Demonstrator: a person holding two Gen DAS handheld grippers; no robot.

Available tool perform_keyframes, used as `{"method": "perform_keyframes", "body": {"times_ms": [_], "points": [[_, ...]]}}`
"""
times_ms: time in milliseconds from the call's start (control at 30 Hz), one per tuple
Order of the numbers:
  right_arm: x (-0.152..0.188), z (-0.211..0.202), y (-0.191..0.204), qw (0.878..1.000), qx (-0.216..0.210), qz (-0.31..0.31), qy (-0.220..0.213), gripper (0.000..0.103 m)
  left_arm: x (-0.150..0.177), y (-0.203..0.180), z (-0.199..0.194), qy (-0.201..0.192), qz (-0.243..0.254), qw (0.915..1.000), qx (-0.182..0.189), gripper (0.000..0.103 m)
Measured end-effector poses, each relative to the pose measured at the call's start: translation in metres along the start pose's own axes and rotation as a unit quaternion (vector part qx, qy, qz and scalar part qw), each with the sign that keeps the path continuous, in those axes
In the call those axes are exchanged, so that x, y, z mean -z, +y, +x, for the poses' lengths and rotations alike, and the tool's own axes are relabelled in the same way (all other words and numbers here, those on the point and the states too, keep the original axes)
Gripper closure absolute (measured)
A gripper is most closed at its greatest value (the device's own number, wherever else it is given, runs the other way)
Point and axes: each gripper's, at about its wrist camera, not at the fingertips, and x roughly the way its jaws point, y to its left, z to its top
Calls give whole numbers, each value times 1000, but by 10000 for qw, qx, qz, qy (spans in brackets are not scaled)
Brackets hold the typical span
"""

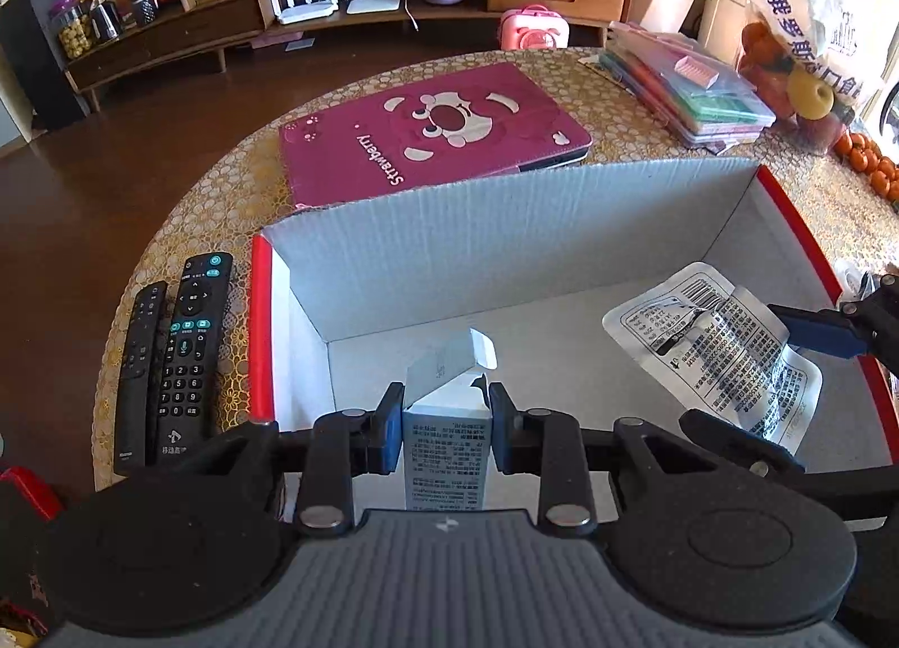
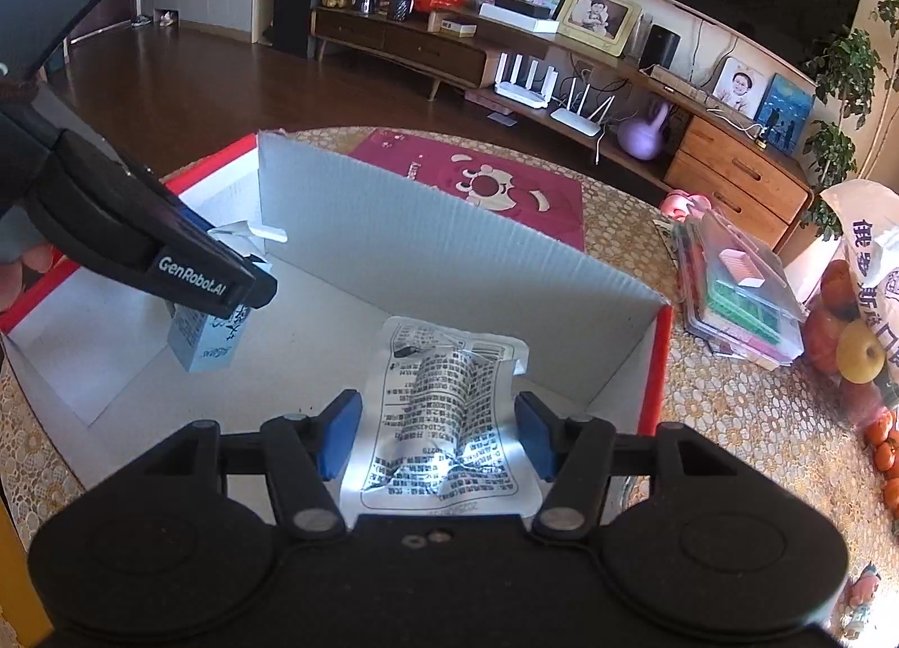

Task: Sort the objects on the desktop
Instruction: 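Lower carton and blister pack into the red box and open both tools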

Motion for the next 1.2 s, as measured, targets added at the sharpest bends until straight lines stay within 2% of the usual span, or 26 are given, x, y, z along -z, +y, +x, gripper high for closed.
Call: {"method": "perform_keyframes", "body": {"times_ms": [167,567,700,833,1000,1067,1100,1133,1200], "points": [[-4,13,-2,9995,-151,77,254,44,-3,-6,16,159,134,9997,-89,74],[-6,32,-4,9959,-335,295,789,43,-17,-11,37,483,233,9986,2,74],[-5,34,-4,9941,-434,303,952,43,-22,-17,44,581,423,9974,-45,74],[-5,32,-5,9946,-457,302,880,36,-24,-20,49,630,471,9969,-62,74],[-4,26,-5,9949,-494,309,822,33,-24,-18,49,639,383,9972,-104,72],[-3,23,-5,9951,-498,321,794,30,-24,-19,47,615,393,9972,-178,61],[-3,21,-6,9953,-492,319,768,30,-25,-20,45,554,417,9973,-246,46],[-2,18,-6,9954,-502,324,743,30,-25,-21,41,473,455,9974,-308,36],[-2,13,-8,9956,-514,359,698,29,-26,-23,35,371,506,9973,-378,35]]}}
